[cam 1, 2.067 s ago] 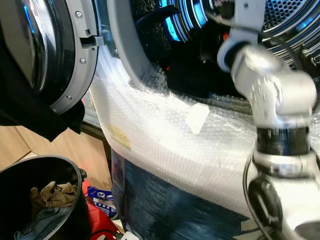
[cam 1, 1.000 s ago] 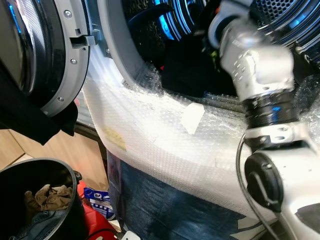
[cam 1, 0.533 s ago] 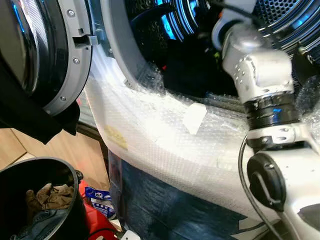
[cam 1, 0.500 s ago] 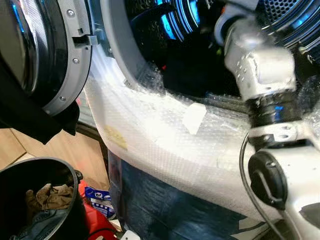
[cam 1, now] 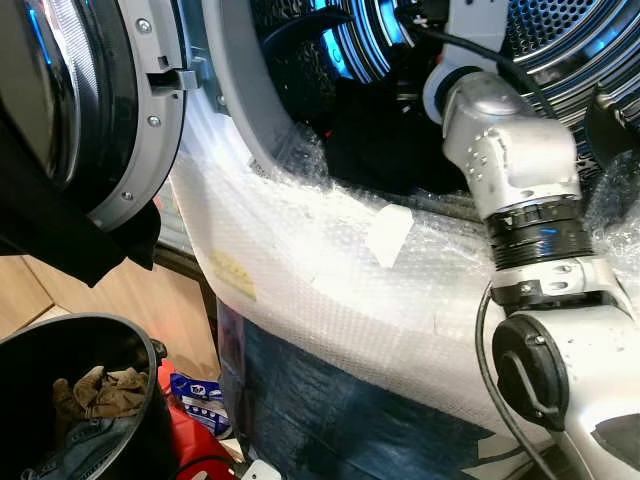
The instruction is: Clothes washing
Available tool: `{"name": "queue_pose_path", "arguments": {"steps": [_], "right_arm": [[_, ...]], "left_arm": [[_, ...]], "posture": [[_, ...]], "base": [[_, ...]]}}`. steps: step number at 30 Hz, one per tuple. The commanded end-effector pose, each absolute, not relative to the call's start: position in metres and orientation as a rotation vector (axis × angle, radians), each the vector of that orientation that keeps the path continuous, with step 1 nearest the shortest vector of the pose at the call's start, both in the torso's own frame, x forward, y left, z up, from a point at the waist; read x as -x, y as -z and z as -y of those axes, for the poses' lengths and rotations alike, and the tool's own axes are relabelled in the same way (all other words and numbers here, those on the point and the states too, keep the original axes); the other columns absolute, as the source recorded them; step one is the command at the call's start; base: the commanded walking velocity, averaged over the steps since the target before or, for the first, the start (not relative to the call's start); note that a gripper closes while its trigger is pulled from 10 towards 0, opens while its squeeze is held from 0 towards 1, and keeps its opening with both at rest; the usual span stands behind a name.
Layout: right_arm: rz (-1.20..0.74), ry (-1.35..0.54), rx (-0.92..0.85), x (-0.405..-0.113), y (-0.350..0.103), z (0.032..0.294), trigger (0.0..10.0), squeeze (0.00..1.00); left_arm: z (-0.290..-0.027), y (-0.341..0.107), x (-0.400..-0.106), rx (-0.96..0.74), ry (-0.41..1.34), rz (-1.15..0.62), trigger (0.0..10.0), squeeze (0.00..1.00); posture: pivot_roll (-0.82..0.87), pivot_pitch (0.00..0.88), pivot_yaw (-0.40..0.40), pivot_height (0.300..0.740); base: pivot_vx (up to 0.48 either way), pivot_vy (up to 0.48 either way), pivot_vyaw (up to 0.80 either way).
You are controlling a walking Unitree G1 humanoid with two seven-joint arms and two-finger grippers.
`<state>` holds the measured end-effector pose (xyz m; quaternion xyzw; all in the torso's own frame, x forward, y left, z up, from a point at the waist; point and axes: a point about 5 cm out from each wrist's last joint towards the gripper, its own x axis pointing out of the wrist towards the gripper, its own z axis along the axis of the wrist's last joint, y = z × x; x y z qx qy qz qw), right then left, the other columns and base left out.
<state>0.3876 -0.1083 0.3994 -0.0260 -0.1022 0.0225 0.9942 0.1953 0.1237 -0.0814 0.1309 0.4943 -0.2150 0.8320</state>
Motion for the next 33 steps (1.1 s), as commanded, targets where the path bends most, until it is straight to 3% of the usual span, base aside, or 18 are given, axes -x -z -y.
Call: {"name": "queue_pose_path", "arguments": {"steps": [1,11,16,25,33], "right_arm": [[0.25,-0.054,0.039,-0.376,-0.412,0.112,10.0,0.0],[0.277,-0.166,0.089,-0.326,-0.401,0.12,10.0,0.0],[0.204,-0.397,0.136,-0.303,-0.365,0.111,10.0,0.0],[0.302,-0.635,0.168,-0.262,-0.35,0.11,10.0,0.0],[0.3,-0.58,0.138,-0.255,-0.335,0.137,10.0,0.0]], "left_arm": [[-0.124,0.084,-0.191,-0.283,0.462,-1.071,10.0,0.0],[-0.123,0.084,-0.191,-0.286,0.468,-1.075,10.0,0.0],[-0.124,0.084,-0.191,-0.281,0.466,-1.077,10.0,0.0],[-0.124,0.085,-0.189,-0.295,0.475,-1.079,10.0,0.0],[-0.125,0.086,-0.187,-0.31,0.483,-1.08,10.0,0.0]], "posture": [[-0.15,0.0,-0.045,0.74],[-0.16,0.0,-0.042,0.74],[-0.17,0.012,-0.033,0.74],[-0.17,0.007,-0.029,0.74],[-0.17,0.0,-0.035,0.74]], "base": [[0.0,0.0,0.0],[0.0,0.0,0.0],[0.0,0.0,0.0],[0.0,0.0,0.0],[0.0,0.0,0.0]]}}
